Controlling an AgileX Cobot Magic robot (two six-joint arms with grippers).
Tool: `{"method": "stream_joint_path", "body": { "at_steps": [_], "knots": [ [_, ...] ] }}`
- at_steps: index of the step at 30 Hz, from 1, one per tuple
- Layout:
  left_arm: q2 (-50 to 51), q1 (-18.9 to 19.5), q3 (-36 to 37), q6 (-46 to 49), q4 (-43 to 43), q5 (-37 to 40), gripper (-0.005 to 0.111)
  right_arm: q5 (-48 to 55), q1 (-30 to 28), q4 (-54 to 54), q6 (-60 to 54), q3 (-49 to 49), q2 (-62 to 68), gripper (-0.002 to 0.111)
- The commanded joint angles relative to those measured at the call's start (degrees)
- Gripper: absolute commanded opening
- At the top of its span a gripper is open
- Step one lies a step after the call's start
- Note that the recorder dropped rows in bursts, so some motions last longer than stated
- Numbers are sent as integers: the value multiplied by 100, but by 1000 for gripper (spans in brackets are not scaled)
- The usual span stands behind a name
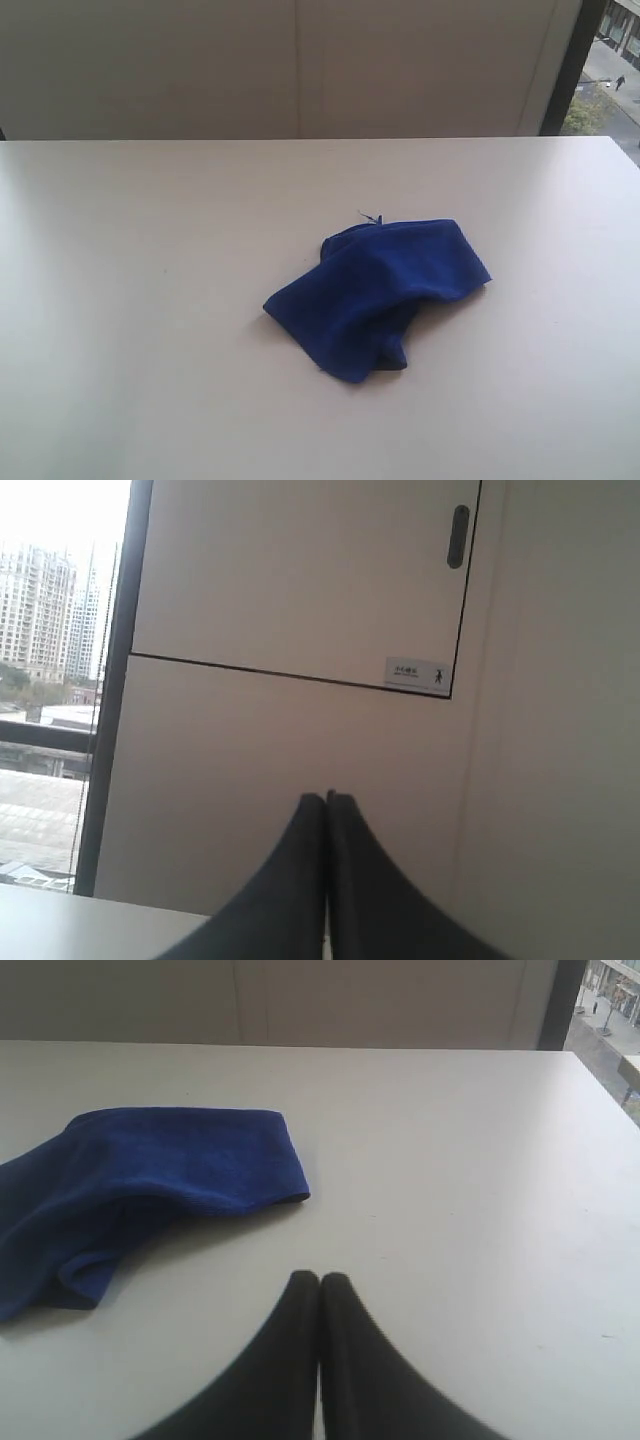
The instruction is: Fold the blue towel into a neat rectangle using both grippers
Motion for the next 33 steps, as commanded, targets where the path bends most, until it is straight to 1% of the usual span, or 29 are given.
{"method": "stream_joint_path", "body": {
  "at_steps": [1, 4, 5, 6, 7, 8, 9, 10, 11, 12, 13, 14, 15, 16, 17, 18, 19, 20, 23, 25, 26, 29, 31, 33],
  "knots": [
    [-17, 19, -40, -140, 19, -664, 0, -60, 5, 11, -39, 28, -29, 0],
    [98, 19, -421, -140, 70, -482, 0, -60, 5, 11, -39, 28, -29, 0],
    [404, 19, -773, -140, 520, -445, 0, -60, 5, 11, -39, 28, -29, 0],
    [556, 19, -953, -195, 943, -445, 0, -60, 5, 11, -39, 28, -29, 0],
    [1030, 19, -1295, -519, 1969, -445, 0, -60, 5, 11, -39, 28, -29, 0],
    [1258, 19, -1471, -726, 2408, -445, 0, -60, 5, 11, -39, 28, -29, 0],
    [1910, 19, -1800, -1296, 3549, -533, 0, -60, 5, 11, -39, 28, -29, 0],
    [2270, 19, -1936, -1719, 4158, -711, 0, -60, 5, 11, -39, 28, -29, 0],
    [2989, 8, -2159, -2507, 5140, -1316, 0, -60, 5, 11, -39, 28, -29, 0],
    [3614, -59, -2315, -2904, 5855, -1809, 0, -60, 5, 11, -39, 28, -29, 0],
    [3954, -138, -2422, -2941, 6244, -2122, 0, -60, 5, 11, -39, 28, -29, 0],
    [4512, -291, -2567, -2941, 6834, -2388, 0, -60, 5, 11, -39, 28, -29, 0],
    [4783, -438, -2621, -2941, 7029, -2415, 0, -60, 5, 11, -39, 28, -29, 0],
    [5210, -841, -2725, -2941, 7317, -2201, 0, -60, 5, 11, -39, 28, -29, 0],
    [5451, -1089, -2783, -2930, 7467, -1877, 0, -60, 5, 11, -39, 28, -29, 0],
    [5753, -1601, -2862, -2857, 7716, -1278, 0, -60, 5, 11, -39, 28, -29, 0],
    [5874, -1854, -2901, -2791, 7804, -835, 0, -60, 5, 11, -39, 28, -29, 0],
    [6162, -2525, -2992, -2599, 7908, 33, 0, -60, 5, 11, -39, 28, -29, 0],
    [6618, -3420, -3188, -2196, 7933, 918, 0, -60, 5, 11, -39, 28, -29, 0],
    [6968, -3924, -3337, -2066, 7933, 1197, 0, -60, 5, 11, -39, 28, -29, 0],
    [7178, -4108, -3417, -2014, 7933, 1222, 0, -60, 5, 11, -39, 28, -29, 0],
    [7866, -4425, -3692, -1975, 7933, 1222, 0, -60, 5, 11, -39, 28, -29, 0],
    [8282, -4515, -3878, -1869, 7923, 1202, 1, -60, 5, 11, -39, 28, -29, 0],
    [8683, -4549, -4075, -1724, 7923, 1104, 7, -60, 5, 11, -39, 28, -29, 0]
  ]
}}
